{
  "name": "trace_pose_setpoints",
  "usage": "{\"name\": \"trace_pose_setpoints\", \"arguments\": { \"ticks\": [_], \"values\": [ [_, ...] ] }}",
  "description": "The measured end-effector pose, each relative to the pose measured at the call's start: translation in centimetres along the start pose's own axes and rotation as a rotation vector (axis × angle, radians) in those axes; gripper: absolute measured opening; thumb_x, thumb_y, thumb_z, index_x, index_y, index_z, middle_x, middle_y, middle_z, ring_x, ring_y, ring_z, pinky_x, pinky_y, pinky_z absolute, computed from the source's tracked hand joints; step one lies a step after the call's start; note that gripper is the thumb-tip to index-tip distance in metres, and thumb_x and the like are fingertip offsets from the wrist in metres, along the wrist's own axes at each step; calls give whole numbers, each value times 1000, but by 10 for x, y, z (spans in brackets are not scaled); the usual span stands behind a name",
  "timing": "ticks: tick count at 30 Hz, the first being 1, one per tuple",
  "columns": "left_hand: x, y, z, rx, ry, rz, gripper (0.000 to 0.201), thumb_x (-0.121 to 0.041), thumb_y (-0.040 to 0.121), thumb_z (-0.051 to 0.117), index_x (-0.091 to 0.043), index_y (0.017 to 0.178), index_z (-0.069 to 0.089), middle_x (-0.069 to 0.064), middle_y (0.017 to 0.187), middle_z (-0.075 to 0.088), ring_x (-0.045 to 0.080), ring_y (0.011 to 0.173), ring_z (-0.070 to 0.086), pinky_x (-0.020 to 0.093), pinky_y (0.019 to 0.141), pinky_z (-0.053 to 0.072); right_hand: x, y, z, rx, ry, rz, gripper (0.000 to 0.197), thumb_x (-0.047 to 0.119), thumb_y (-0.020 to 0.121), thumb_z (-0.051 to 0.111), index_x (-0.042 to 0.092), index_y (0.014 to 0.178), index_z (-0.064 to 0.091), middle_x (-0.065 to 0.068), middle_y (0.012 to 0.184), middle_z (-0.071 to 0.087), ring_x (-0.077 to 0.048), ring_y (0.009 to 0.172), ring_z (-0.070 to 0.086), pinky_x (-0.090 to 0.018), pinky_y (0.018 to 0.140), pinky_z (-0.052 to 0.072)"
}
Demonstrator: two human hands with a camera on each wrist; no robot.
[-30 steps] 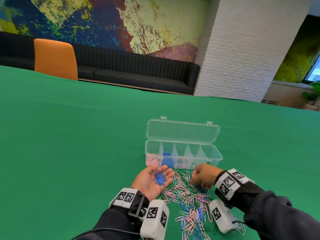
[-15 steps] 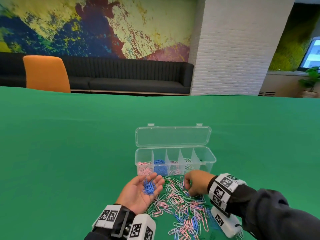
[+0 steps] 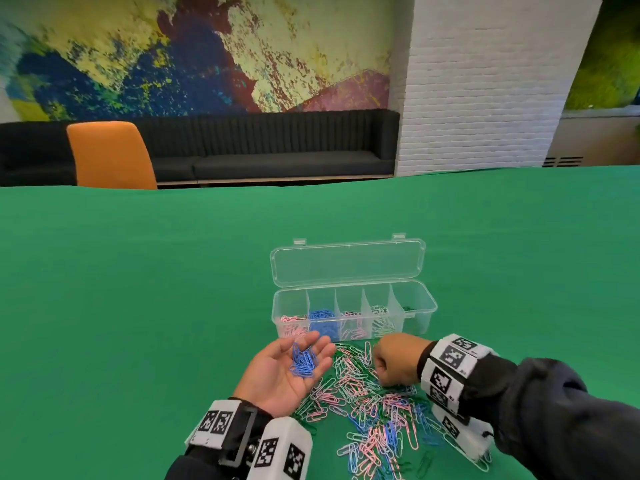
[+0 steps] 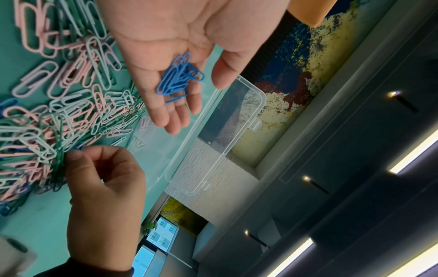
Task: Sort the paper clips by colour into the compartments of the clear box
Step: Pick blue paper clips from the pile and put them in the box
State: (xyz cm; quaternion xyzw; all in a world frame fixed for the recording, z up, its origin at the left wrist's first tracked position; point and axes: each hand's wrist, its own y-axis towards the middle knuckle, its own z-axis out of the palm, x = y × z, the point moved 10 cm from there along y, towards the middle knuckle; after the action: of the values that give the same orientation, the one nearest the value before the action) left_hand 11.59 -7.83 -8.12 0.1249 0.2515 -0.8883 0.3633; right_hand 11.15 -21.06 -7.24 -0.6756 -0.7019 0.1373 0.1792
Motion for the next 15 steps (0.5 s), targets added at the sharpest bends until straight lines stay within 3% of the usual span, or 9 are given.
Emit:
{"name": "trace_pose_setpoints", "arguments": {
  "ticks": [3,7,11,13,15],
  "values": [
    [0,-8,-4,-19,-26,19,36,-12,69,66,11,96,62,28,93,66,38,72,69,45,59,57,0,-8,-15,-61,103,-38,27,11,88,50,21,64,41,5,67,44,-16,75,49,-26,74,48],
    [6,-9,-13,-79,-17,14,38,-21,94,35,9,100,58,28,94,65,38,69,69,45,57,56,11,-32,-58,-249,506,-194,23,13,90,56,23,70,48,10,69,51,0,58,46,-10,54,40],
    [26,-2,1,-80,-13,-31,43,-26,98,32,8,100,57,30,93,64,40,69,68,48,56,56,24,-55,-81,-353,845,-324,3,19,91,58,21,89,59,7,65,53,-6,50,46,-10,41,34],
    [32,-1,11,-89,-19,-48,42,-27,98,33,7,95,58,28,86,63,36,60,66,42,49,55,10,-60,-83,-405,969,-322,5,19,92,56,18,96,59,4,67,55,-6,49,47,-13,41,34],
    [35,-2,20,-103,0,-68,37,-26,96,37,0,80,58,18,67,59,23,41,55,22,34,45,-20,-64,-82,-456,1139,-275,7,18,92,55,15,97,59,2,67,56,-6,48,46,-16,41,34]
  ]
}}
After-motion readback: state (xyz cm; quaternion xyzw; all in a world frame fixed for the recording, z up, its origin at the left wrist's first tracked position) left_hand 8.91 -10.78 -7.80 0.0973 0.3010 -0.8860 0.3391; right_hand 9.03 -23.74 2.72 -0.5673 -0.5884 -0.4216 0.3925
